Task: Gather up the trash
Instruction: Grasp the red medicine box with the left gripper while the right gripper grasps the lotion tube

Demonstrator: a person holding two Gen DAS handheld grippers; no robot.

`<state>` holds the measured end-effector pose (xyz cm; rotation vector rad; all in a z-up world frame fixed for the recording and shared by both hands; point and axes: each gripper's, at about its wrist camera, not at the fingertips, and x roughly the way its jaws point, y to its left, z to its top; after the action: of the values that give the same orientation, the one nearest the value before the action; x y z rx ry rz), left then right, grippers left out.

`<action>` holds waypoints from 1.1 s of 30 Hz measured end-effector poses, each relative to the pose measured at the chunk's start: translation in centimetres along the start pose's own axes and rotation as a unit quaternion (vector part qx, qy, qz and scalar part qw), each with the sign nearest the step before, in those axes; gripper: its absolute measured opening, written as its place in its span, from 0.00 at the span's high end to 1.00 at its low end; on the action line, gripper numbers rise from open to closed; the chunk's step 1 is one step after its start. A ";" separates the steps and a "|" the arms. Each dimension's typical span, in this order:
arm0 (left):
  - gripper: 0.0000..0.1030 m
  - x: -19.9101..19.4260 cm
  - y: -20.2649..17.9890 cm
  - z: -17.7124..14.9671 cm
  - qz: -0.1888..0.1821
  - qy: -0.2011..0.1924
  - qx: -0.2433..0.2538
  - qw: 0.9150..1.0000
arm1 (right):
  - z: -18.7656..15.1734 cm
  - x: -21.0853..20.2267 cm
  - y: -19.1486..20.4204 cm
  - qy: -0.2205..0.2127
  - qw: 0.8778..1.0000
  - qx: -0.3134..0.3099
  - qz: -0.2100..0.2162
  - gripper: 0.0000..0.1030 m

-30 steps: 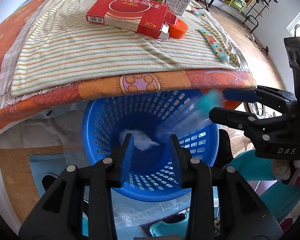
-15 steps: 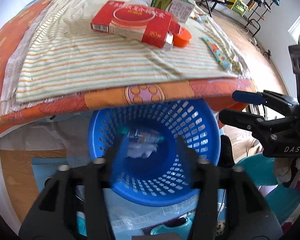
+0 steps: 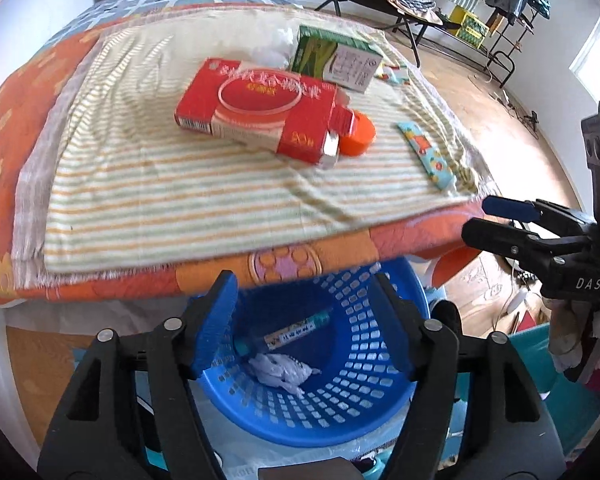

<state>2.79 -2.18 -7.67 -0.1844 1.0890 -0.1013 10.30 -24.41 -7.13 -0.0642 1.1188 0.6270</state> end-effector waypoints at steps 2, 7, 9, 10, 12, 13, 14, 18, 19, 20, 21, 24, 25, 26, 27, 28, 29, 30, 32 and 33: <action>0.31 0.1 0.2 0.9 -0.001 -0.003 -0.006 1.000 | 0.5 -0.2 -0.4 -0.003 1.000 0.002 -0.003 0.19; 0.31 0.9 1.0 3.5 -0.013 0.001 -0.042 0.999 | 2.0 -0.2 -1.6 -0.006 1.000 -0.002 -0.022 0.18; 0.30 1.3 1.5 4.6 -0.021 0.003 -0.063 0.998 | 2.6 0.2 -2.5 0.002 1.000 0.005 -0.023 0.17; 0.30 1.5 1.8 5.1 -0.023 0.003 -0.074 0.997 | 2.9 0.3 -3.0 0.006 1.000 0.011 -0.024 0.17; 0.29 2.0 2.1 6.1 -0.028 0.008 -0.089 0.996 | 3.2 0.6 -3.8 0.013 0.999 0.022 -0.024 0.17; 0.29 2.3 2.3 6.6 -0.030 0.010 -0.096 0.995 | 3.5 0.8 -4.3 0.017 0.999 0.027 -0.023 0.17; 0.27 2.7 2.5 7.1 -0.032 0.012 -0.103 0.994 | 3.7 1.0 -4.6 0.022 0.999 0.030 -0.022 0.16; 0.23 4.0 3.5 8.4 -0.046 0.017 -0.142 0.989 | 4.5 1.5 -5.7 0.031 0.998 0.027 -0.036 0.15; 0.23 4.3 3.7 8.5 -0.048 0.019 -0.149 0.988 | 4.7 1.6 -6.0 0.032 0.998 0.027 -0.038 0.15; 0.23 4.7 4.1 8.7 -0.049 0.021 -0.158 0.986 | 4.9 1.7 -6.3 0.034 0.998 0.027 -0.040 0.15; 0.23 5.0 4.4 8.9 -0.049 0.023 -0.167 0.985 | 5.1 1.8 -6.7 0.035 0.998 0.029 -0.041 0.15; 0.23 5.8 5.1 9.5 -0.048 0.024 -0.184 0.981 | 5.5 2.1 -7.4 0.040 0.998 0.036 -0.041 0.15; 0.23 6.0 5.2 9.6 -0.048 0.023 -0.188 0.981 | 5.6 2.3 -7.7 0.042 0.998 0.040 -0.039 0.15; 0.23 6.2 5.3 9.9 -0.047 0.021 -0.192 0.980 | 5.6 2.4 -7.9 0.044 0.997 0.043 -0.037 0.15; 0.23 6.4 5.3 10.3 -0.046 0.021 -0.194 0.980 | 5.7 2.5 -8.0 0.046 0.997 0.046 -0.034 0.15; 0.23 6.6 5.3 10.5 -0.047 0.021 -0.194 0.980 | 5.7 2.6 -8.1 0.047 0.997 0.048 -0.032 0.15; 0.23 6.8 5.3 10.9 -0.049 0.021 -0.195 0.979 | 5.8 2.7 -8.2 0.049 0.997 0.048 -0.032 0.15; 0.23 7.0 5.3 11.2 -0.050 0.021 -0.196 0.979 | 5.8 2.9 -8.1 0.051 0.997 0.046 -0.031 0.15; 0.23 7.7 5.4 12.0 -0.049 0.024 -0.202 0.978 | 5.8 3.0 -8.1 0.053 0.997 0.044 -0.030 0.15; 0.23 8.0 5.4 12.3 -0.051 0.026 -0.207 0.977 | 5.8 3.1 -8.0 0.053 0.997 0.043 -0.029 0.15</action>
<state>17.33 2.98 -10.21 -0.6153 1.1443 0.0313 19.93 -27.63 -9.18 -0.0570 1.2415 0.5288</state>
